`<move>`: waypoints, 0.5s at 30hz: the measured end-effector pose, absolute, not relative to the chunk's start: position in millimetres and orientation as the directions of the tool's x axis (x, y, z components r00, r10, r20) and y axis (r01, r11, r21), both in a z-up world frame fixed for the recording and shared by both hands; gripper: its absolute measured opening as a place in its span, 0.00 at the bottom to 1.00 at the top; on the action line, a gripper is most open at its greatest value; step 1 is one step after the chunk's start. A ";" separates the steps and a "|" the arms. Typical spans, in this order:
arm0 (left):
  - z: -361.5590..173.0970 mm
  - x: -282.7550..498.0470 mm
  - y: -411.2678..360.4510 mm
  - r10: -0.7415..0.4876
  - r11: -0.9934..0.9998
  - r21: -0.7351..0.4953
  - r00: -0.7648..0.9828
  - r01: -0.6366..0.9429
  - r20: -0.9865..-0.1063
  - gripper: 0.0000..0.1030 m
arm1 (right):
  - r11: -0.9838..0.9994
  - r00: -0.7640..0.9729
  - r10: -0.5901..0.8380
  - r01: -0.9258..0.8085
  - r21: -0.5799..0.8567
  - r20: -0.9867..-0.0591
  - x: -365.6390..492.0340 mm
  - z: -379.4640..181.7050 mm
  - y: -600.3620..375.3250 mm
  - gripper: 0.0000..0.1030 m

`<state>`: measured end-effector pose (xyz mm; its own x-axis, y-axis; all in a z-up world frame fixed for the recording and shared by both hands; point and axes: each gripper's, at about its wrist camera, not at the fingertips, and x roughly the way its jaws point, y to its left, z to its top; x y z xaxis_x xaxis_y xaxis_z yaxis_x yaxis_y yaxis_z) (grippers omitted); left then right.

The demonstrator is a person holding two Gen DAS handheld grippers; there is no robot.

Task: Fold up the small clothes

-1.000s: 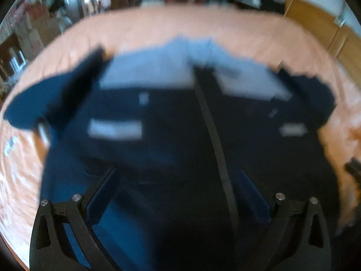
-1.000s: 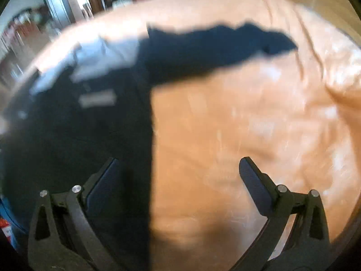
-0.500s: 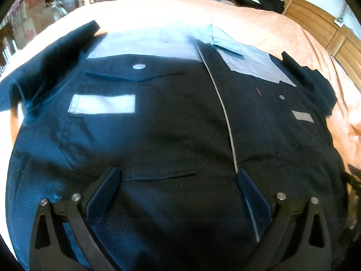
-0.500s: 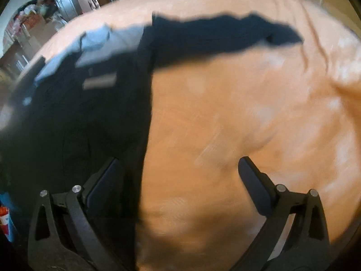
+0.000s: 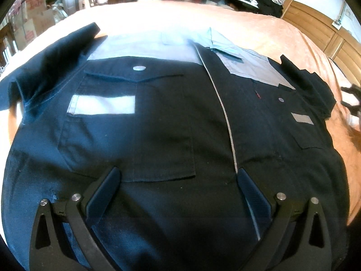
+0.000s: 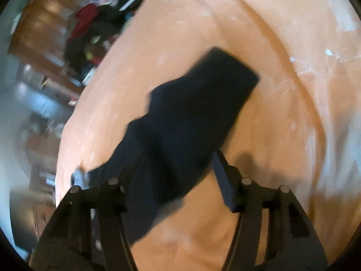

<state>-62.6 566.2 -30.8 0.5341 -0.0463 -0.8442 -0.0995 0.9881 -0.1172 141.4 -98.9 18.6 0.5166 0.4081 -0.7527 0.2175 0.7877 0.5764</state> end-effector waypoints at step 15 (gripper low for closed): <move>-29.8 -58.7 565.0 -0.029 0.990 -0.101 0.542 -0.103 -0.840 1.00 | 0.762 0.605 0.406 0.190 0.619 -0.685 185.0 -11.9 -89.2 0.04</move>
